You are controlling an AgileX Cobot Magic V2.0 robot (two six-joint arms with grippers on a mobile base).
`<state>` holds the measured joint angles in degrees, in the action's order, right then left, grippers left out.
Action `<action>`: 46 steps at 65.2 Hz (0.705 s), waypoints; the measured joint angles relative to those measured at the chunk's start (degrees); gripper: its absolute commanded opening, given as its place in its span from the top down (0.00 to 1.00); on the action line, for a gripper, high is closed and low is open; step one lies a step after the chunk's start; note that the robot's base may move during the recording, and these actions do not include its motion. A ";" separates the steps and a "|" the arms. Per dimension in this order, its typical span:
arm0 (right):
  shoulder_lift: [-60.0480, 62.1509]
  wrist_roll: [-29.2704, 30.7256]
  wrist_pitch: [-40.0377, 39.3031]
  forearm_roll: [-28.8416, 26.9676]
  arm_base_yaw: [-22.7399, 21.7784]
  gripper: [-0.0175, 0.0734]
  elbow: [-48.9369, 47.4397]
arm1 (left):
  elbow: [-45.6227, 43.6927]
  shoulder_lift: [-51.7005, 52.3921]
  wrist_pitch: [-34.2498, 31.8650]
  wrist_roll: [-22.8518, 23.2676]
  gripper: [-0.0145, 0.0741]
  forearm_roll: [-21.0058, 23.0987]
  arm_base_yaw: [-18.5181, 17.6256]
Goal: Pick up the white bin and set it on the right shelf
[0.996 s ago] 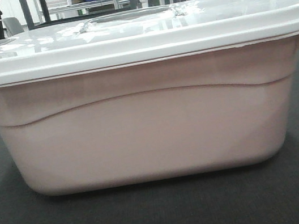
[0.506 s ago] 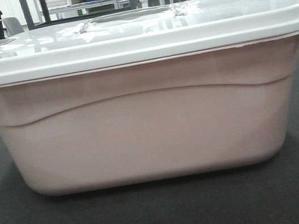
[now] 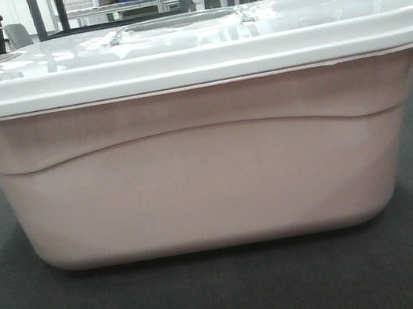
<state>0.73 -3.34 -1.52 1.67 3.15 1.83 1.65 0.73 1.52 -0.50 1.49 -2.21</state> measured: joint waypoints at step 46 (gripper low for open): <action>0.00 0.00 6.82 0.00 0.00 0.75 -5.18 | -4.54 0.00 0.42 0.00 0.97 -0.18 0.00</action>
<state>0.73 -3.34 5.30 1.67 3.15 -3.34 -2.89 0.73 1.93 -0.50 1.31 -2.21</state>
